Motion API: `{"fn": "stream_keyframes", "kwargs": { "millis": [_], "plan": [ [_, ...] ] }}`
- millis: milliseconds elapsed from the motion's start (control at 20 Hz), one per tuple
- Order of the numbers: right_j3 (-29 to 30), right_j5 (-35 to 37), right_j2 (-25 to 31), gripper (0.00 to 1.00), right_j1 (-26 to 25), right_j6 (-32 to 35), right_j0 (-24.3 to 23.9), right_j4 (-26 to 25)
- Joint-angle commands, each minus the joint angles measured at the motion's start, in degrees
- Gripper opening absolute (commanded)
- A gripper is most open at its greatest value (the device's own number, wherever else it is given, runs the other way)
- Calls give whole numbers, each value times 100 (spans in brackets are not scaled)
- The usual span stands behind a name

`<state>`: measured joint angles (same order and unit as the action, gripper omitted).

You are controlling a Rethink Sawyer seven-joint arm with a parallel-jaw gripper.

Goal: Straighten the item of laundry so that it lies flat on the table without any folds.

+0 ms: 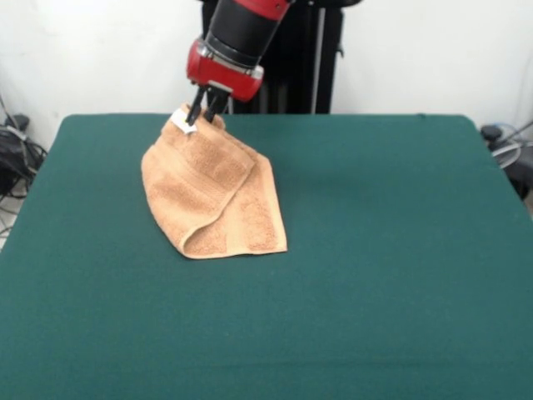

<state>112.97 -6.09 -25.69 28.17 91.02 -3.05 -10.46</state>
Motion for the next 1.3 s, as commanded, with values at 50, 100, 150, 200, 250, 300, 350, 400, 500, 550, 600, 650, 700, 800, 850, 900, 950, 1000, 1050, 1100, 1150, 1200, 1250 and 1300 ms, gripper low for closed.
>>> {"fn": "stream_keyframes", "kwargs": {
  "millis": [50, 100, 150, 200, 250, 300, 350, 400, 500, 550, 600, 650, 700, 800, 850, 900, 950, 1000, 1050, 1100, 1150, 1200, 1250, 1300],
  "plan": [
    [-54, -258, 307, 0, -217, 1289, 113, 389],
    [-48, -226, 290, 0, -200, 1287, 145, 407],
    [-42, -196, 277, 0, -182, 1283, 167, 421],
    [-28, -94, 257, 0, -105, 1257, 193, 425],
    [-22, -43, 249, 0, -61, 1236, 200, 419],
    [-20, 68, 253, 0, 33, 1176, 169, 380],
    [-29, 134, 258, 0, 91, 1131, 140, 348],
    [-62, 297, 272, 0, 215, 1022, 69, 274],
    [-124, 606, 291, 0, 444, 835, -31, 177],
    [-144, 712, 287, 0, 521, 778, -50, 155],
    [-181, 914, 265, 0, 658, 684, -53, 135],
    [-197, 1009, 255, 0, 728, 642, -55, 122],
    [-238, 1201, 242, 0, 846, 562, -55, 109],
    [-296, 1387, 249, 0, 943, 499, -71, 81],
    [-333, 1489, 256, 0, 989, 465, -81, 68],
    [-366, 1580, 253, 0, 1033, 442, -83, 54],
    [-382, 1624, 253, 0, 1057, 439, -85, 36],
    [-408, 1725, 248, 0, 1127, 401, -93, 5],
    [-429, 1796, 255, 0, 1173, 375, -110, -24],
    [-457, 1891, 269, 0, 1239, 318, -144, -62],
    [-485, 1986, 282, 0, 1305, 261, -177, -100],
    [-520, 2070, 299, 0, 1368, 199, -219, -144],
    [-541, 2109, 311, 0, 1397, 178, -243, -176],
    [-576, 2173, 322, 0, 1440, 137, -278, -213]
  ]
}}
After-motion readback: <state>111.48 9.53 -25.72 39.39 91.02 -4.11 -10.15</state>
